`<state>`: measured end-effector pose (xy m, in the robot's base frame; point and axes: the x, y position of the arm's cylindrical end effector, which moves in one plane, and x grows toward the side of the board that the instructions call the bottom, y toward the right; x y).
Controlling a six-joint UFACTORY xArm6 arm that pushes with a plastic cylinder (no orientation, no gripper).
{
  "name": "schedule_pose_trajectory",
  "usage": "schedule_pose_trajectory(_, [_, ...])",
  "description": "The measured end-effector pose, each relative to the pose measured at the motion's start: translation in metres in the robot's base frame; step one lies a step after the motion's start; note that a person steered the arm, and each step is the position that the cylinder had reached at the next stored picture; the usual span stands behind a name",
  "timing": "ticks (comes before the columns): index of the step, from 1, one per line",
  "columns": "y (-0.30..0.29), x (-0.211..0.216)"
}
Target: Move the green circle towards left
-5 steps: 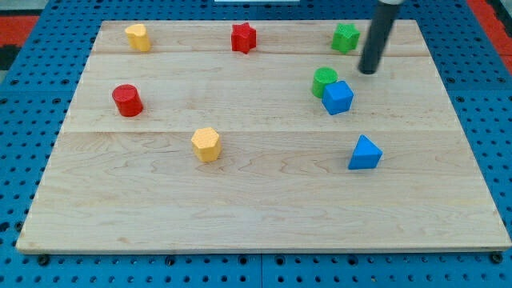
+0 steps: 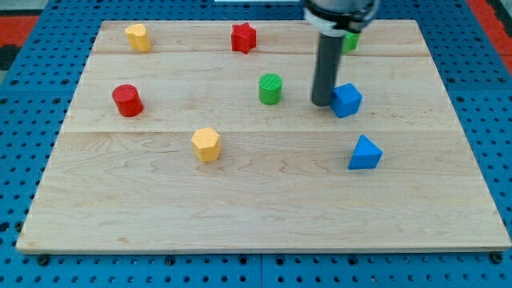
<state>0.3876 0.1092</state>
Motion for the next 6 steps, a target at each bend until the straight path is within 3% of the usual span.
schedule_pose_trajectory(2, [-0.057,0.0])
schedule_pose_trajectory(6, [-0.057,0.028])
